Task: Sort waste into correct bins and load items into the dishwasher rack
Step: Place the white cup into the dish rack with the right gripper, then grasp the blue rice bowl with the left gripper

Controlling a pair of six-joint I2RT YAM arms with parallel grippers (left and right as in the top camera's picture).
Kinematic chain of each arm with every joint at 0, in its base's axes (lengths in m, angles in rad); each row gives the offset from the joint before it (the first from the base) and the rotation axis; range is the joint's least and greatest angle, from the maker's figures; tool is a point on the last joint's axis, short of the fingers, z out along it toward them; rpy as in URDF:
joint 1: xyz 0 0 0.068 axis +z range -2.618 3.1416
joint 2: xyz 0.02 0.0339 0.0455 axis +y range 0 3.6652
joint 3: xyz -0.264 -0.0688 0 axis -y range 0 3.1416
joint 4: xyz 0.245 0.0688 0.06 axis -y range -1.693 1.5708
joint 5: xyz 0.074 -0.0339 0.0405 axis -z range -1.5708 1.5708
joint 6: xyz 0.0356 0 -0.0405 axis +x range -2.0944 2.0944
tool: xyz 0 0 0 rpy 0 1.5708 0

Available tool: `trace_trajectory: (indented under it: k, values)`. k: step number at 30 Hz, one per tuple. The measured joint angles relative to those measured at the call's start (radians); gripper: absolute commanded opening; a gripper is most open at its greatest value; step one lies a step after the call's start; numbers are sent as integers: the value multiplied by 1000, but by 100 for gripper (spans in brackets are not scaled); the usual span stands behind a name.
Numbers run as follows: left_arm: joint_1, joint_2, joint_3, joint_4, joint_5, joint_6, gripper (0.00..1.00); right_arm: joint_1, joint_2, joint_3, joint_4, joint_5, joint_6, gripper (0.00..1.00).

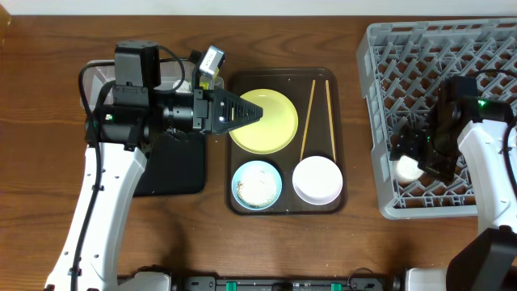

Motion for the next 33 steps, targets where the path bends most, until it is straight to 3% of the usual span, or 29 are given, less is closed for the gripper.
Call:
trace_trajectory:
  k: [7,11,17,20,22,26,30,33]
  values:
    - [-5,0,0,-1,-26,-1,63,0,-1,13,72,-63,2,99]
    - [-54,0,0,-18,-148,2,63,0,-35,45,103,-136,-12,99]
    - [-317,7,0,-249,-743,15,62,0,-227,70,165,-246,-43,99]
    - [-450,56,0,-306,-1041,3,58,0,-303,78,168,-270,-47,99]
    - [-510,112,0,-306,-1154,-15,54,0,-333,80,165,-282,-48,99]
    - [-586,253,0,-282,-1280,-74,49,0,-338,80,153,-292,-50,99]
    - [-631,379,0,-254,-1336,-153,48,0,-335,80,150,-295,-50,99]
    - [-640,438,0,-228,-1358,-209,41,0,-335,80,150,-295,-50,99]
